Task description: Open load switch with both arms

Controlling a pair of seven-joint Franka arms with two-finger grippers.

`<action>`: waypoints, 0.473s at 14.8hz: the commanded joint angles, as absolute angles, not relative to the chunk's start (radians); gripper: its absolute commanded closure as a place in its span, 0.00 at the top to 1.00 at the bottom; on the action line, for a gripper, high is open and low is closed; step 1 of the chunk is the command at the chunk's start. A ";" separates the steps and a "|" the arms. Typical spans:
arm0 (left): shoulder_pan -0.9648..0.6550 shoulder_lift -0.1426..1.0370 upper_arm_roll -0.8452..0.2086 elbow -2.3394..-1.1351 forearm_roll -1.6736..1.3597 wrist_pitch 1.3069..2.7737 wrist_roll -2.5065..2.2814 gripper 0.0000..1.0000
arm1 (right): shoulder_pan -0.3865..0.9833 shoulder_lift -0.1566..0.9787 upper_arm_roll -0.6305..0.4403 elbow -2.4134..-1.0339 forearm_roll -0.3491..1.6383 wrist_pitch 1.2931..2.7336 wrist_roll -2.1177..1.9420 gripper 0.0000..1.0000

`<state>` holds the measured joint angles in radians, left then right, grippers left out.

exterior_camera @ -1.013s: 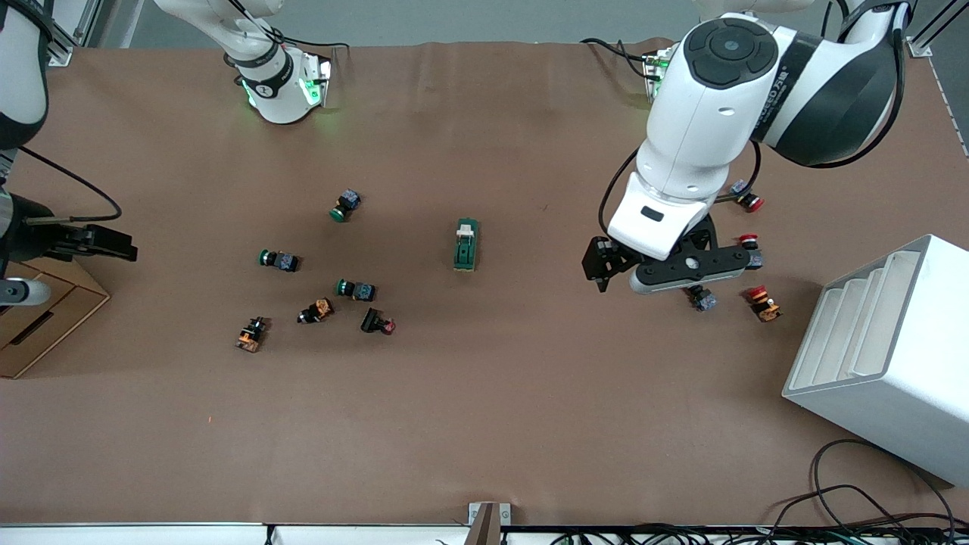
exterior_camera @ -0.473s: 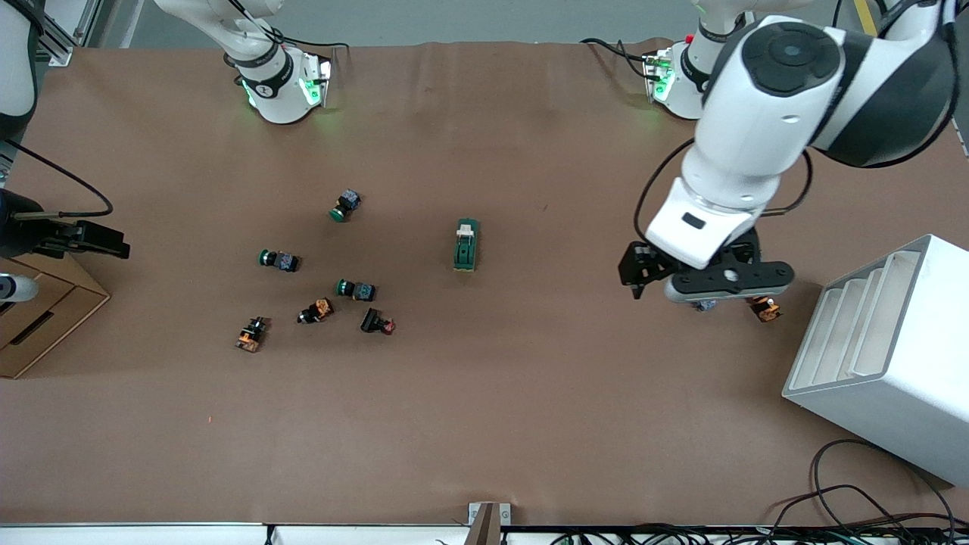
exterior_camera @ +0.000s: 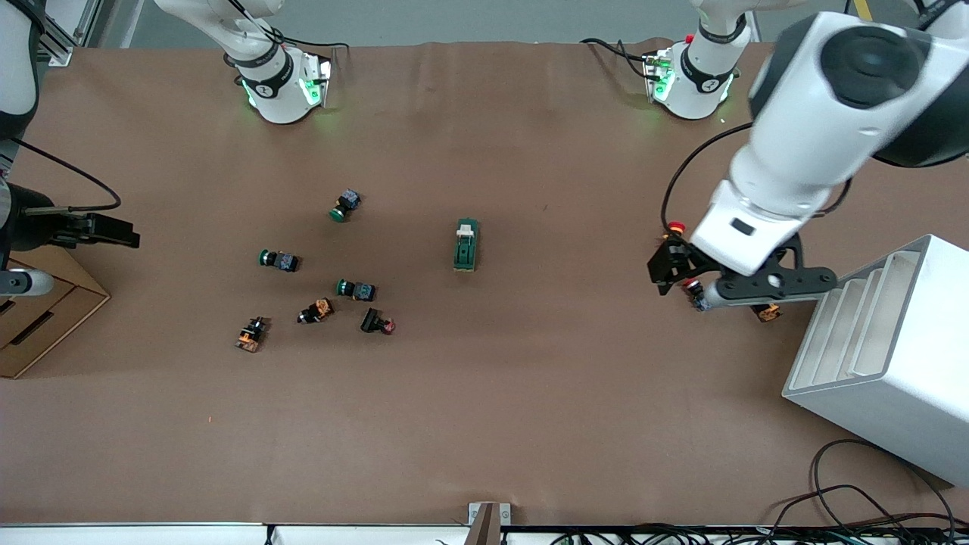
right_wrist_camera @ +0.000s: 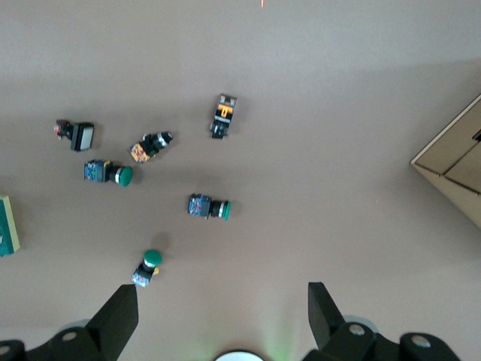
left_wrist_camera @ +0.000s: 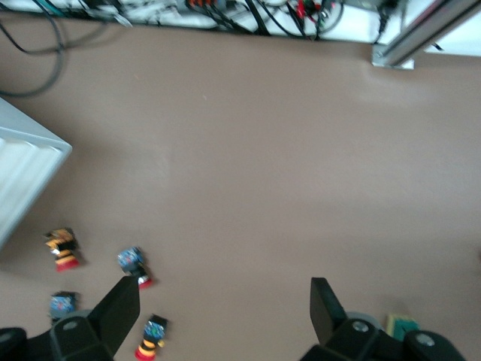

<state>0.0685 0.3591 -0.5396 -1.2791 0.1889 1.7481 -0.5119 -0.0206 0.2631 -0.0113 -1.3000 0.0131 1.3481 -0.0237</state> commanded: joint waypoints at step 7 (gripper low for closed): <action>-0.032 0.147 -0.209 -1.431 0.114 1.666 -0.152 1.00 | -0.028 0.059 -0.006 -1.518 0.015 1.405 -0.017 1.00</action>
